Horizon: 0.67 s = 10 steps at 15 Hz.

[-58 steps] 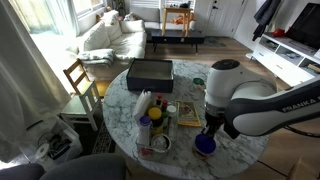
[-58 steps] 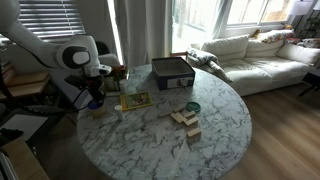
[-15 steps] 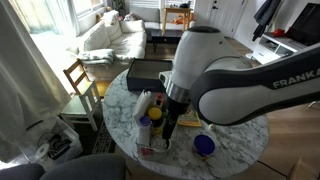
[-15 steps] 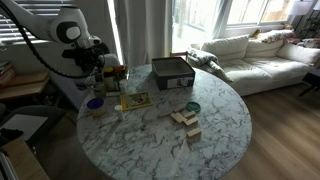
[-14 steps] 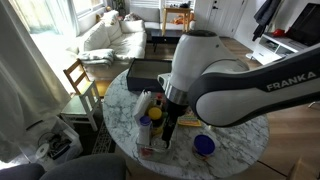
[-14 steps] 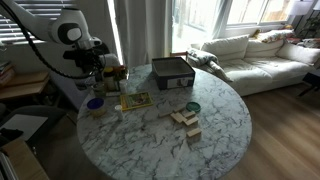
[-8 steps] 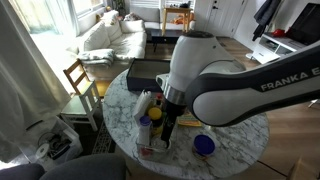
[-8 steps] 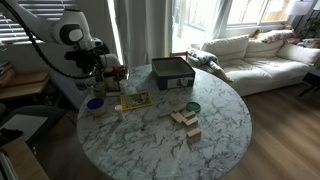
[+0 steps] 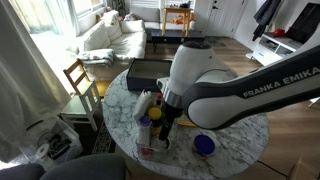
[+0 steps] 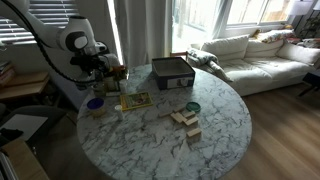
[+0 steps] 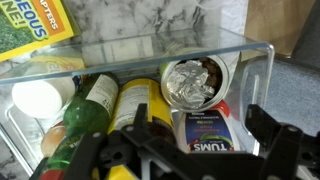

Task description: Put the lid on the can on the table then put the other can on top

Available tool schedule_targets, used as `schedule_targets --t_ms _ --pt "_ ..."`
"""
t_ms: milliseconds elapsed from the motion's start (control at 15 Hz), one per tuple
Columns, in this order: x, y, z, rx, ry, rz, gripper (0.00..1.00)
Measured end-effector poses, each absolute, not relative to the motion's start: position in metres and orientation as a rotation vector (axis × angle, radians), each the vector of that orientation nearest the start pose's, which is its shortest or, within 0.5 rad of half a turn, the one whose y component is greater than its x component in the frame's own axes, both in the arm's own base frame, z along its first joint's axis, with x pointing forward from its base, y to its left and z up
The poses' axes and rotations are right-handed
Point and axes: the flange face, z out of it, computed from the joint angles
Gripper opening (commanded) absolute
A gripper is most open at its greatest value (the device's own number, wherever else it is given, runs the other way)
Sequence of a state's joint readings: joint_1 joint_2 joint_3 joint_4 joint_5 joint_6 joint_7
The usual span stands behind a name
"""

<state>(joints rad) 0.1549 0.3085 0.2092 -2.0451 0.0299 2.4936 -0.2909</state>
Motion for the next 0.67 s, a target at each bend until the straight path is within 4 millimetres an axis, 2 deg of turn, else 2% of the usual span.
schedule_targets --t_ms 133,267,333,467,533,600,667 --pt "0.571 0.209 0.294 -2.903 -0.915 -0.211 1.0" --pt "0.574 0.207 0.284 -2.903 -0.901 -0.22 0.89" --pt "0.576 0.205 0.279 -2.903 -0.895 -0.223 0.8" --pt "0.578 0.203 0.271 -2.903 -0.883 -0.227 0.79" --pt "0.579 0.202 0.267 -2.904 -0.878 -0.224 0.7" --pt "0.579 0.201 0.264 -2.904 -0.873 -0.222 0.75" --pt "0.58 0.2 0.261 -2.904 -0.87 -0.218 0.73"
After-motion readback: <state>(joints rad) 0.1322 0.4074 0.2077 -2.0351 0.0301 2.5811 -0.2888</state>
